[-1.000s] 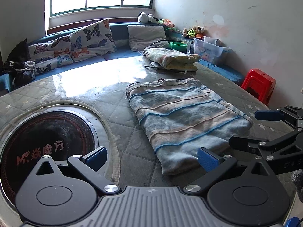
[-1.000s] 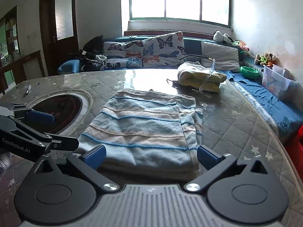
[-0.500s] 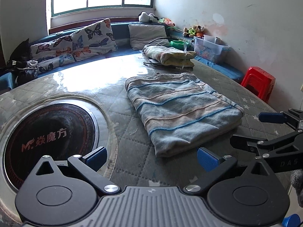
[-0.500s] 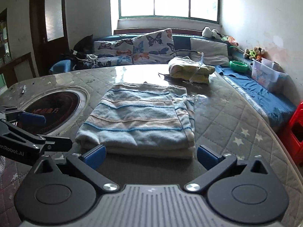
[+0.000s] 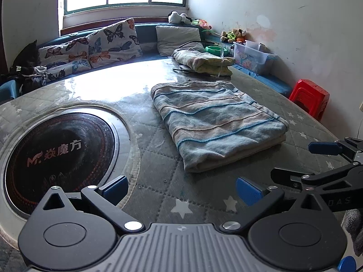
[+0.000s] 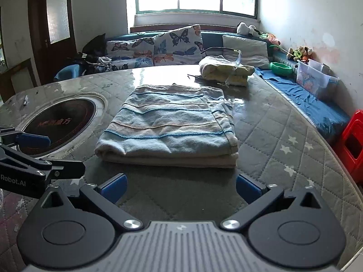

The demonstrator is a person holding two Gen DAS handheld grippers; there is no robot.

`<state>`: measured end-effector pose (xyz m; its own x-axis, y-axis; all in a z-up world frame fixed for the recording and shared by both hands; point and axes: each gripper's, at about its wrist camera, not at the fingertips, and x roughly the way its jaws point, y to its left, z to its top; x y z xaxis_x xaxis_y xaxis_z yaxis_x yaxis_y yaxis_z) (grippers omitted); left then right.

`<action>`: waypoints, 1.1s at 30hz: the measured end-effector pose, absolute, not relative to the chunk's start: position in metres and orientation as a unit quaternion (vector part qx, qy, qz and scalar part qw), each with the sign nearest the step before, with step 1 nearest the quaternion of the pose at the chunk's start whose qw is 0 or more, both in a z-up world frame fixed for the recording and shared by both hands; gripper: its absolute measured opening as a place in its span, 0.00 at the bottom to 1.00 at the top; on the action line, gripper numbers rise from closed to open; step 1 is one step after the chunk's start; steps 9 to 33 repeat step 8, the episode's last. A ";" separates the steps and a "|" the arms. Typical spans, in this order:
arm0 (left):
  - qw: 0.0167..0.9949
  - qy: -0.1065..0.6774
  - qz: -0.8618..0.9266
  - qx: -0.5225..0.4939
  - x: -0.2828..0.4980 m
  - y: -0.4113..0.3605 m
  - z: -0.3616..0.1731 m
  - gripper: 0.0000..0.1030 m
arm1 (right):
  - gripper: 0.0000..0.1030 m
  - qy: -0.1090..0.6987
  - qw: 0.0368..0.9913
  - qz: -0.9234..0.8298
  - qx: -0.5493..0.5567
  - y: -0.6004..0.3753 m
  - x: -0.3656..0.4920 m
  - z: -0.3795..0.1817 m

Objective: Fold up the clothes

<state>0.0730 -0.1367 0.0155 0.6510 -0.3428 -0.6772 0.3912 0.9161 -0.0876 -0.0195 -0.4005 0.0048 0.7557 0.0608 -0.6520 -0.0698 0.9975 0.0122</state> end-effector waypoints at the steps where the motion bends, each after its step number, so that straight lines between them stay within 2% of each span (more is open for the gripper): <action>1: 0.908 0.366 -0.203 0.032 0.072 -0.137 0.015 1.00 | 1.00 0.349 0.937 0.034 -0.006 -0.400 -0.020 0.005; 33: 0.905 0.371 -0.206 0.030 0.065 -0.138 0.013 1.00 | 1.00 0.351 0.936 0.032 -0.006 -0.397 -0.025 0.004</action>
